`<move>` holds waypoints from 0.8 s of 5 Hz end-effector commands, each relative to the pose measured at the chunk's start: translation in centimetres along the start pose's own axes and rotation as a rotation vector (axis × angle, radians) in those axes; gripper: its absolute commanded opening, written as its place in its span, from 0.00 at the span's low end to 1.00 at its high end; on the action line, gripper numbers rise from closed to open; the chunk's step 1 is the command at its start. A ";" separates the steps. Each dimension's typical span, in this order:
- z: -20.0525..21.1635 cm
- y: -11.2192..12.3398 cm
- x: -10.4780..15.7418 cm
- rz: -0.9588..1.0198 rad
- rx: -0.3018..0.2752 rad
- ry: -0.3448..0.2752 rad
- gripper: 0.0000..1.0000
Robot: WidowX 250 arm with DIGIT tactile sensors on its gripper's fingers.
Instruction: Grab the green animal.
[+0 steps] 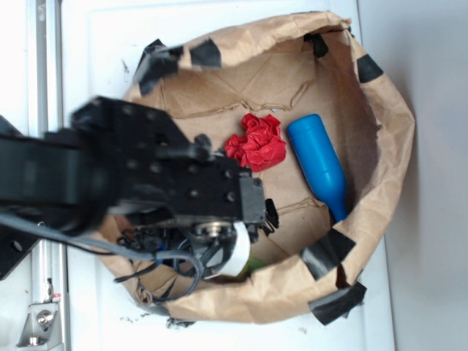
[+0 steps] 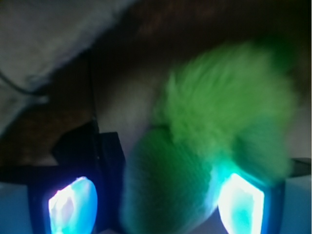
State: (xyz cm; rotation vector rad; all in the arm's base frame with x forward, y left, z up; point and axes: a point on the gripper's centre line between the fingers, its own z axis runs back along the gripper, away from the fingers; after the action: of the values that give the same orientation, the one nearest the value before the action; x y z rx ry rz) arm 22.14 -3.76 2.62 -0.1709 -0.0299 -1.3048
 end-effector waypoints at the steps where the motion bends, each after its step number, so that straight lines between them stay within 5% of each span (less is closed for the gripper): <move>1: -0.8 -0.7 0.3 0.081 0.031 -0.058 0.00; 2: -0.6 -0.5 0.3 0.093 0.043 -0.059 0.00; 4: 2.3 0.2 -0.8 0.300 0.110 -0.171 0.00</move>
State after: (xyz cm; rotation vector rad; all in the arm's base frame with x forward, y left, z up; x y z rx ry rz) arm 22.49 -2.22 4.07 -0.2008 -0.1831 -0.9838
